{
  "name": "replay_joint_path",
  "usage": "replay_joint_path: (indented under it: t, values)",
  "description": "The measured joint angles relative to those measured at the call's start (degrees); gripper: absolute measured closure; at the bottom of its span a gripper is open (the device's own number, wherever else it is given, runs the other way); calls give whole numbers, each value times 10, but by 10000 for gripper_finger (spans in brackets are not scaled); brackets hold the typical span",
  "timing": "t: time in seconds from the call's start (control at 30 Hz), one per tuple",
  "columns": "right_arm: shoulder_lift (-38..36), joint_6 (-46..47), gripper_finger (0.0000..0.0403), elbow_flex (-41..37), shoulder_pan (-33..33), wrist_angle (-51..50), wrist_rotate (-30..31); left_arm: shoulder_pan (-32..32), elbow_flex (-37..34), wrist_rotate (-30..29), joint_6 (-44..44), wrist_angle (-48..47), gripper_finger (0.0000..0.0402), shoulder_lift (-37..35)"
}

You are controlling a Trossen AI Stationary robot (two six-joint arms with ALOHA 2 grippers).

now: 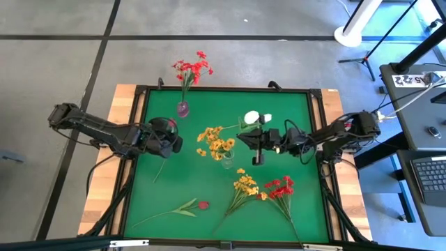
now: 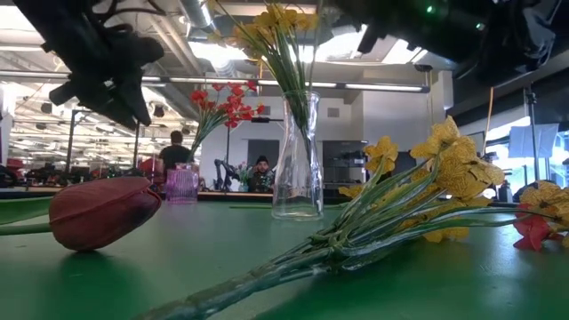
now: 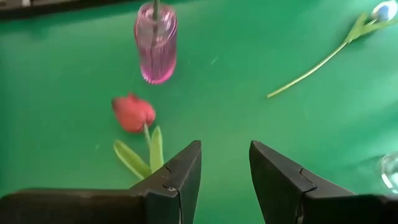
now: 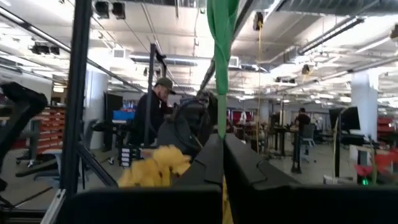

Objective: Sort flowers into vase by color
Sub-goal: Put the left white flower into the transparent vase, then put the top red flower into the violet vase

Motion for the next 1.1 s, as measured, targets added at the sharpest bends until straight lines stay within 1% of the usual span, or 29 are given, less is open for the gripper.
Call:
replay_joint_path:
  t: [0.2, 0.33, 0.43, 0.57, 0.8, 0.93, 1.1]
  values:
    - [11, 22, 396, 0, -20, -31, -3, 6, 0, 19, -1, -4, 271, 1]
    - [11, 19, 372, 0, -20, -51, -6, 6, 0, 19, -5, -4, 271, 1]
    - [11, 14, 341, 0, -19, -71, -11, 6, 0, 29, -13, -4, 271, 1]
    - [-5, 14, 286, 0, -19, -135, -11, 6, 0, 40, -17, -4, 271, 1]
    - [-74, 27, 195, 0, -19, -287, -11, 6, 0, 49, -26, -4, 271, 1]
    - [-121, 26, 162, 0, -19, -363, -11, 6, 0, 49, -28, -5, 271, 1]
    - [-186, 23, 135, 0, -19, -456, -11, 6, 0, 49, -28, -4, 271, 1]
